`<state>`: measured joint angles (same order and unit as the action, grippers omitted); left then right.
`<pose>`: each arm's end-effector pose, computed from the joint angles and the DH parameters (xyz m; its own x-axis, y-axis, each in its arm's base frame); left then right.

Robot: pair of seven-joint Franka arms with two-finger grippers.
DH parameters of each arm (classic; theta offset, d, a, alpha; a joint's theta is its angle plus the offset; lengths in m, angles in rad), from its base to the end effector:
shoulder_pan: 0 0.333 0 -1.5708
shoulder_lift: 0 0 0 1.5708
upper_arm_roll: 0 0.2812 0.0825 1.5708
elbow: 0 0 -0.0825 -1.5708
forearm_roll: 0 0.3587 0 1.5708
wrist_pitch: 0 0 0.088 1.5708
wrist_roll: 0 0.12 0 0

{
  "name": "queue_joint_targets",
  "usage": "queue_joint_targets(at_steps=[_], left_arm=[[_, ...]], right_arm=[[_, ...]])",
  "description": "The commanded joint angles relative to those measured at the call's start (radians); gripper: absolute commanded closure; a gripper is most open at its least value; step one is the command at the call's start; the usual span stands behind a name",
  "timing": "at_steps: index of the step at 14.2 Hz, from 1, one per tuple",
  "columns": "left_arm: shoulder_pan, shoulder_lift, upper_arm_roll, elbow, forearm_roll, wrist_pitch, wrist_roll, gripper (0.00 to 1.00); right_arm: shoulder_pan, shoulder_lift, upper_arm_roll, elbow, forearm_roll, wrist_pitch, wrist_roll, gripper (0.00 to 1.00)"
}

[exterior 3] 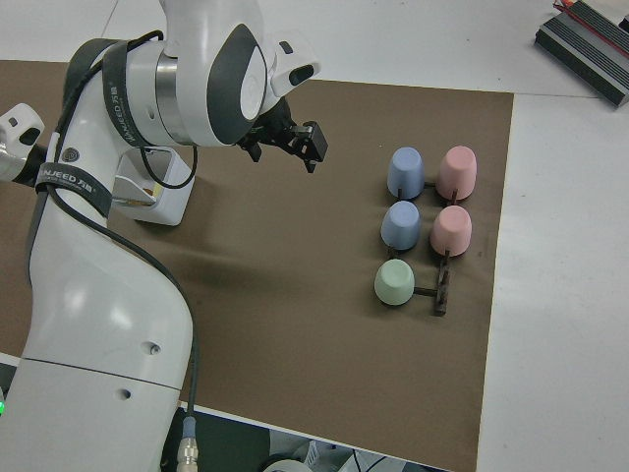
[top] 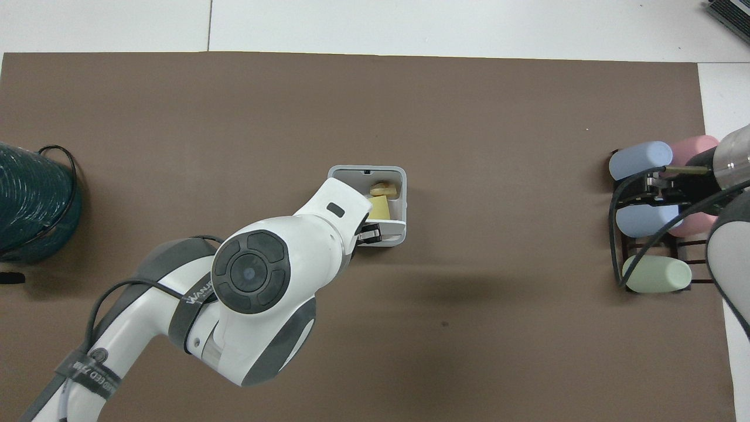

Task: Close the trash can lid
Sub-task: 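Push the white lid shut over the bin with the left gripper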

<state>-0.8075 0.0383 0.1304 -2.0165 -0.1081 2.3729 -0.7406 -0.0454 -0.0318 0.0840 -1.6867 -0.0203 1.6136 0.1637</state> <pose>0.4427 -0.3594 0.4308 0.9745 0.1496 0.1675 0.0994 -0.9561 0.2758 0.5206 0.0183 0.5452 0.9916 -0.1240 -0.0371 -0.1230 -0.9920 0.0293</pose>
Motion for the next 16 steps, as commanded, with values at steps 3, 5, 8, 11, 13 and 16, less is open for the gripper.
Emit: queue_joint_targets(at_steps=[3, 5, 8, 11, 13, 16], left_arm=[[0.034, 0.067, 0.009, 0.007, -0.087, 0.201, 0.0, 0.99], [0.042, 0.122, 0.009, 0.025, -0.088, 0.241, 0.001, 1.0], [0.031, 0.27, 0.009, 0.106, -0.088, 0.311, -0.005, 1.0], [0.028, 0.314, 0.009, 0.119, -0.088, 0.339, -0.002, 1.0], [0.028, 0.319, 0.009, 0.119, -0.088, 0.327, 0.0, 1.0], [0.033, 0.316, 0.011, 0.181, -0.087, 0.216, -0.003, 1.0]], right_arm=[[-0.007, -0.003, 0.002, -0.004, 0.003, 0.005, -0.024, 0.0], [-0.007, -0.003, 0.002, -0.004, 0.003, 0.005, -0.024, 0.0], [-0.007, -0.003, 0.002, -0.004, 0.003, 0.005, -0.024, 0.0], [-0.007, -0.003, 0.002, -0.004, 0.003, 0.005, -0.024, 0.0], [-0.007, -0.003, 0.002, -0.004, 0.003, 0.005, -0.024, 0.0], [-0.007, -0.003, 0.002, -0.004, 0.003, 0.005, -0.024, 0.0]])
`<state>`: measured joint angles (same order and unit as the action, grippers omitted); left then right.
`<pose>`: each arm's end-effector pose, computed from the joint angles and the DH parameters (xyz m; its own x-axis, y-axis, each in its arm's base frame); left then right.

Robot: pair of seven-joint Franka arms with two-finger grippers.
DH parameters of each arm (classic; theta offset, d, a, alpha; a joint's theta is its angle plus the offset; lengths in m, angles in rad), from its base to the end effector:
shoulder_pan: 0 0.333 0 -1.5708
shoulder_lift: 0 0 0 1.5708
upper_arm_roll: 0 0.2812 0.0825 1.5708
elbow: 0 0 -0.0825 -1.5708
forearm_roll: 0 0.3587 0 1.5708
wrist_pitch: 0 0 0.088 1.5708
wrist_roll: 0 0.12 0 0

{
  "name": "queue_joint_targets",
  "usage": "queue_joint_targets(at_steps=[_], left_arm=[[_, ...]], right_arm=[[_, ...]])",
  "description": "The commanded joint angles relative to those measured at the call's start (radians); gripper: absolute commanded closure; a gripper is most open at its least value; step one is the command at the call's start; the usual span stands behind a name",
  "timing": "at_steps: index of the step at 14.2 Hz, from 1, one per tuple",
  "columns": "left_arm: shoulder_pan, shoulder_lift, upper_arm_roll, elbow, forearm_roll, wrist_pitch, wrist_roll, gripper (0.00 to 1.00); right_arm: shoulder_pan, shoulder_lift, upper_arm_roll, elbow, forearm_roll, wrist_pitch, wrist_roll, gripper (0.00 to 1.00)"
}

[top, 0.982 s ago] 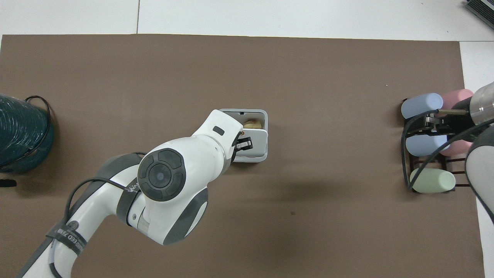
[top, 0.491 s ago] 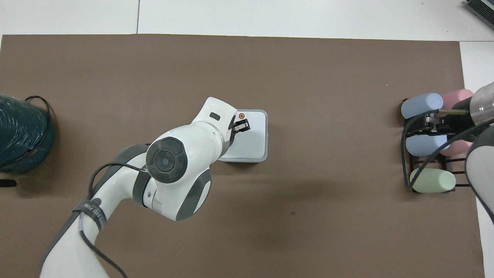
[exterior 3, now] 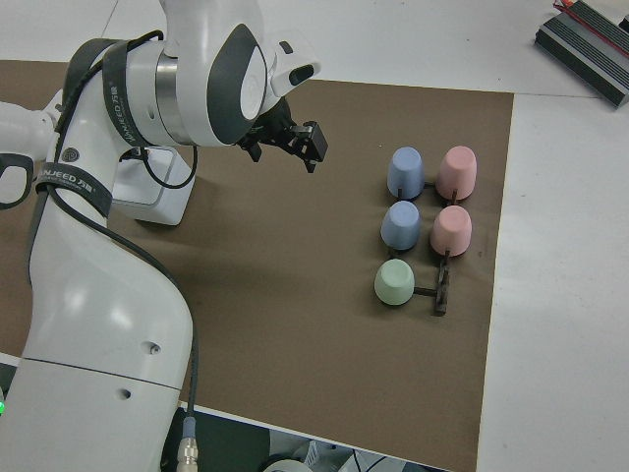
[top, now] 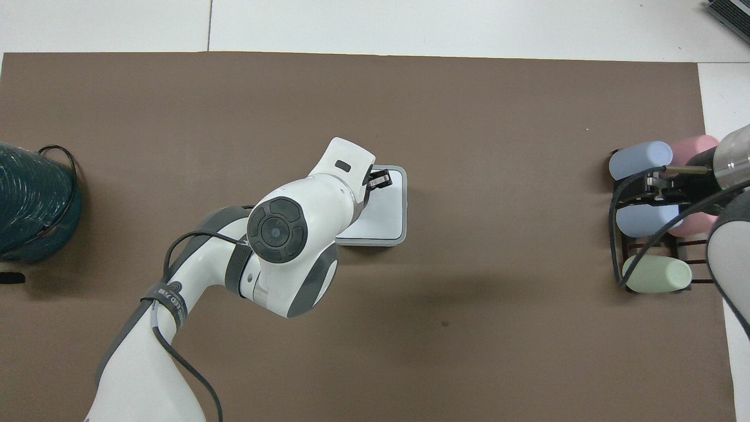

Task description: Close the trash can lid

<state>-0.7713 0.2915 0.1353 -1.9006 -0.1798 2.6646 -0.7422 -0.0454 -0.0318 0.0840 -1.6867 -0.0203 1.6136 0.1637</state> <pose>0.5080 -0.3763 0.3715 0.9264 0.2723 0.2602 0.1594 -0.9093 0.3843 0.5206 0.0183 0.5452 0.9916 -0.1240 -0.0371 -0.1230 -0.9920 0.0293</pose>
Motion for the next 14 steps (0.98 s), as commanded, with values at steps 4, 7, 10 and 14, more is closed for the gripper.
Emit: queue_joint_targets(at_steps=[4, 7, 10, 14], left_arm=[[0.042, 0.041, 0.021, 0.265, 0.0, -0.459, 0.004, 0.99], [0.092, 0.005, 0.023, 0.331, 0.051, -0.678, 0.056, 0.97], [0.194, -0.046, 0.024, 0.334, 0.06, -0.81, 0.196, 0.95], [0.343, -0.084, 0.023, 0.337, 0.143, -0.9, 0.47, 0.88]], right_arm=[[-0.007, -0.003, 0.002, -0.004, 0.003, 0.005, -0.024, 0.0], [-0.007, -0.003, 0.002, -0.004, 0.003, 0.005, -0.024, 0.0], [-0.007, -0.003, 0.002, -0.004, 0.003, 0.005, -0.024, 0.0], [-0.007, -0.003, 0.002, -0.004, 0.003, 0.005, -0.024, 0.0]])
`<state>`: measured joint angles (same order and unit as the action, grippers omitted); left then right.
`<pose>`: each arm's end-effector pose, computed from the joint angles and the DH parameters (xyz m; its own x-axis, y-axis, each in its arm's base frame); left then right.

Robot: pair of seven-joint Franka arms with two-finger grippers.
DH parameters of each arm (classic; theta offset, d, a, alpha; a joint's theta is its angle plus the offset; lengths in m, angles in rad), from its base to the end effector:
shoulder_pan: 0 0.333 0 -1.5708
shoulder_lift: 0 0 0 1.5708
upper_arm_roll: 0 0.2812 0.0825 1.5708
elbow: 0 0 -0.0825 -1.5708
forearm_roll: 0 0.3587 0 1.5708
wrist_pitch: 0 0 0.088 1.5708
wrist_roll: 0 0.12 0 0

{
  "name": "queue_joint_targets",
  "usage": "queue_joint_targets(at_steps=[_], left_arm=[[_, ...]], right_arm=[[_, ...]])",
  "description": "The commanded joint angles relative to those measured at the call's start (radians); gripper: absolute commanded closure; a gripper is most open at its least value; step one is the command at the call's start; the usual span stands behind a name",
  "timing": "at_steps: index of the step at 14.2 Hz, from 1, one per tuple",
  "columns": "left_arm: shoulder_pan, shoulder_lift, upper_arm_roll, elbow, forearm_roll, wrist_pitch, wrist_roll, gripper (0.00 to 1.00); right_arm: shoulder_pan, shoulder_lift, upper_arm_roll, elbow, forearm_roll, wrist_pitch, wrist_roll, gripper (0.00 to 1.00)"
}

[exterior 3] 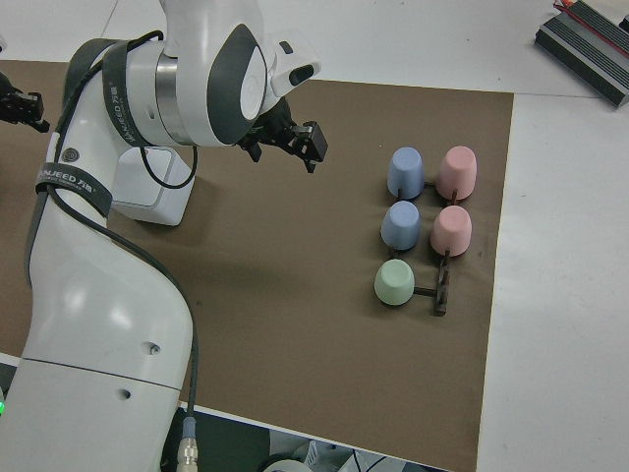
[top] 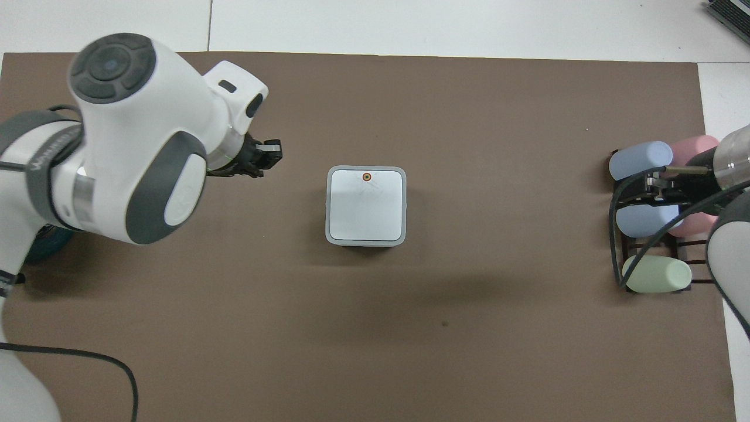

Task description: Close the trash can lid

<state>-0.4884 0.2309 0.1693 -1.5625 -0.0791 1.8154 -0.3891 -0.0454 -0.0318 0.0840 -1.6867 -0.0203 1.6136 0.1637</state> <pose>0.5676 -0.2039 0.4729 0.9965 0.0834 0.0086 0.0829 -0.9955 0.0453 0.5206 0.0183 0.5452 0.9916 -0.1240 -0.0371 -0.1230 -0.9920 0.0293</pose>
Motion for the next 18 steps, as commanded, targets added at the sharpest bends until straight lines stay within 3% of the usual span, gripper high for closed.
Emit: queue_joint_targets(at_steps=[1, 5, 7, 9, 10, 18], left_arm=[[0.103, -0.025, -0.011, -0.001, 0.056, -0.07, 0.187, 0.88], [0.284, -0.057, -0.011, -0.007, 0.073, -0.108, 0.405, 0.74], [0.341, -0.079, -0.011, -0.007, 0.073, -0.129, 0.469, 0.59], [0.37, -0.106, -0.011, -0.007, 0.075, -0.136, 0.473, 0.16], [0.37, -0.117, -0.011, -0.005, 0.078, -0.136, 0.473, 0.0], [0.356, -0.159, -0.016, 0.001, 0.079, -0.125, 0.475, 0.0]], right_arm=[[-0.007, -0.003, 0.002, -0.004, 0.003, 0.005, -0.024, 0.0], [-0.007, -0.003, 0.002, -0.004, 0.003, 0.005, -0.024, 0.0], [-0.007, -0.003, 0.002, -0.004, 0.003, 0.005, -0.024, 0.0], [-0.007, -0.003, 0.002, -0.004, 0.003, 0.005, -0.024, 0.0], [-0.007, -0.003, 0.002, -0.005, 0.003, 0.005, -0.024, 0.0], [-0.007, -0.003, 0.002, -0.004, 0.003, 0.005, -0.024, 0.0]])
